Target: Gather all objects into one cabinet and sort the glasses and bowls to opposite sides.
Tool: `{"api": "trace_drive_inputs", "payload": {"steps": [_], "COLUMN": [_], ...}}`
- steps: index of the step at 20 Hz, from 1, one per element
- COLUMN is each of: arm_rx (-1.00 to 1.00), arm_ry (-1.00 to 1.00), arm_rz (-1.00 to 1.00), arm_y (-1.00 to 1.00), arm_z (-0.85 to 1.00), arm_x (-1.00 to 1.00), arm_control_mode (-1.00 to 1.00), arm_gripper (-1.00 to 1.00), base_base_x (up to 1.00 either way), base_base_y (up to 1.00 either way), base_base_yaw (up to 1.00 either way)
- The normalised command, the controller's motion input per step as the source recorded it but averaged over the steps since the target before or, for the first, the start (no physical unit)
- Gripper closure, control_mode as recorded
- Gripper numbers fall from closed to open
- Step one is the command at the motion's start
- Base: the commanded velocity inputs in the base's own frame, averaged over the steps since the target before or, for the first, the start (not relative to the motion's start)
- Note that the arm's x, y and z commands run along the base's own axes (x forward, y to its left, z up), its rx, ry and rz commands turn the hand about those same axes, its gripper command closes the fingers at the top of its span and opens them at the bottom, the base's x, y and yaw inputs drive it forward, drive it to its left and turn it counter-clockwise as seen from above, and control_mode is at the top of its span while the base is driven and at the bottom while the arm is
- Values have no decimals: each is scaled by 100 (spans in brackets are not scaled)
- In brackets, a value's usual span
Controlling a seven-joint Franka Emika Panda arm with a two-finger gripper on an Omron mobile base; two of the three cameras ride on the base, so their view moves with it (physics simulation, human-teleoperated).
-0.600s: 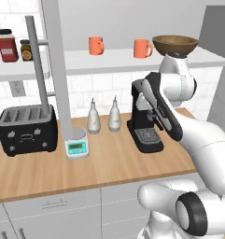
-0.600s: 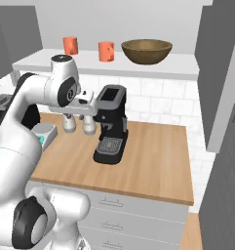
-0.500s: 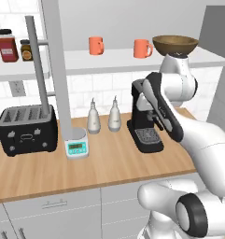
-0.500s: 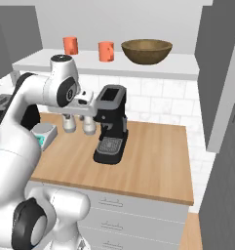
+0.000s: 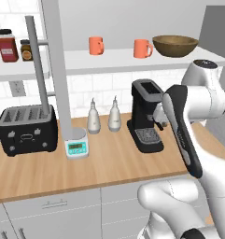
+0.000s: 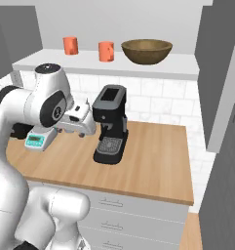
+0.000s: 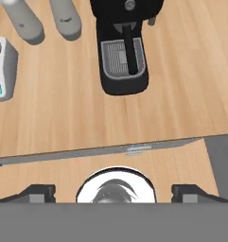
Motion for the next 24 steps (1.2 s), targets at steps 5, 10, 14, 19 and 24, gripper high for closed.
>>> {"api": "trace_drive_inputs", "payload": {"steps": [5,10,14,19,24], "arm_rx": [0,0,0,-9,-2], "arm_ry": [-7,-3,0,-2,-8], "arm_rz": [-6,0,0,0,0], "arm_y": [-10,0,4,50,-18], "arm_z": [39,63,53,14,0], "arm_x": [-67,-9,-3,-14,-41], "arm_control_mode": [-100,-100,-100,-100,-100], "arm_gripper": [-100,-100,-100,-100,-100], "base_base_x": [0,0,0,0,0], "base_base_y": [0,0,0,0,0], "base_base_yaw": [0,0,0,0,0]}}
